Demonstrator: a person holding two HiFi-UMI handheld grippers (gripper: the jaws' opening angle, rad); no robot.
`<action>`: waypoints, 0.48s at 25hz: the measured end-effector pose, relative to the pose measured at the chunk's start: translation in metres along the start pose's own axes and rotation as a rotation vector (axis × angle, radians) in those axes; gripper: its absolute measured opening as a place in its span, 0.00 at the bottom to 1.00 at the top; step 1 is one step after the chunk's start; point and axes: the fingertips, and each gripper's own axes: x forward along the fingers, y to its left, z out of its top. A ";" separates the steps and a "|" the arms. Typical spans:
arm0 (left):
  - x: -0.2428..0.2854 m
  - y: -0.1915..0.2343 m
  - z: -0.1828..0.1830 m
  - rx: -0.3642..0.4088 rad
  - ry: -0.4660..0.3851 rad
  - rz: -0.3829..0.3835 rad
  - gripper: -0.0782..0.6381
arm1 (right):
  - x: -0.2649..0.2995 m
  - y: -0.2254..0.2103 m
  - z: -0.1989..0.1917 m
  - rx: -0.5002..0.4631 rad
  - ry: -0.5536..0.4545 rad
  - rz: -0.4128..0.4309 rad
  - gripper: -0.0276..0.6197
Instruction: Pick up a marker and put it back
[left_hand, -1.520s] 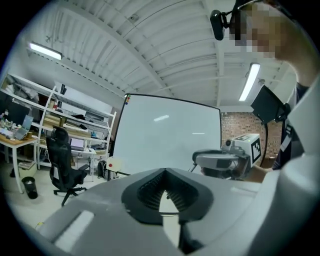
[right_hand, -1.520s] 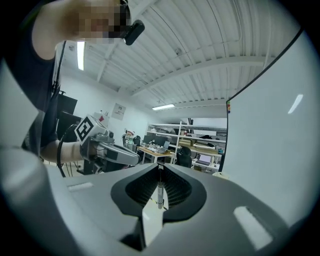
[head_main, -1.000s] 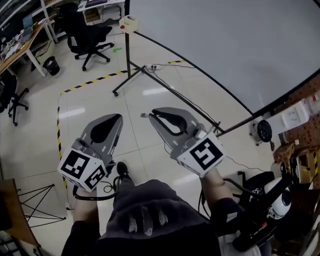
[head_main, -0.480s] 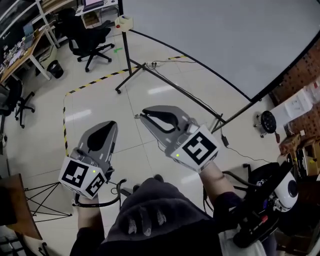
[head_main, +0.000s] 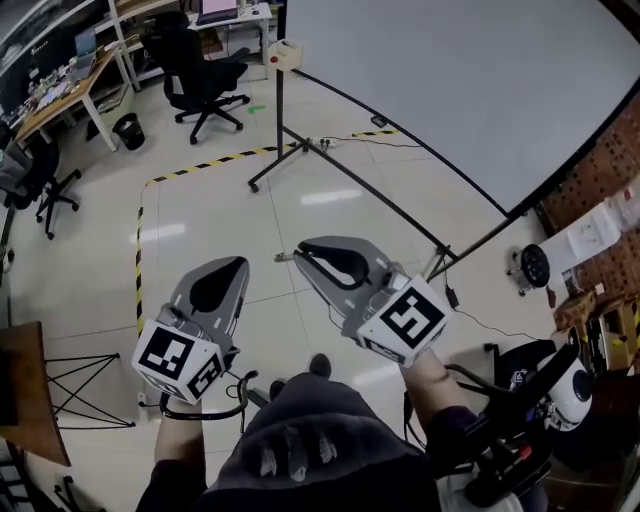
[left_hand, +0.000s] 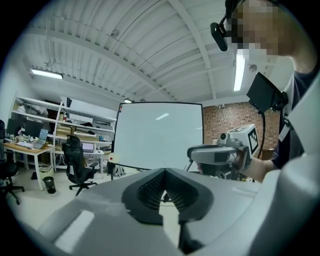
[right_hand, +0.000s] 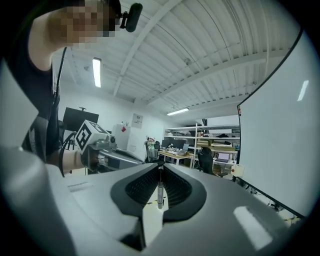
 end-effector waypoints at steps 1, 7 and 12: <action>-0.007 0.001 -0.001 -0.007 -0.005 -0.005 0.12 | 0.001 0.008 0.001 0.004 0.004 -0.006 0.09; -0.038 0.006 -0.010 -0.059 -0.032 -0.048 0.12 | -0.002 0.045 -0.007 0.043 0.067 -0.068 0.09; -0.038 -0.009 -0.005 -0.036 -0.042 -0.081 0.12 | -0.015 0.041 -0.004 0.038 0.059 -0.102 0.09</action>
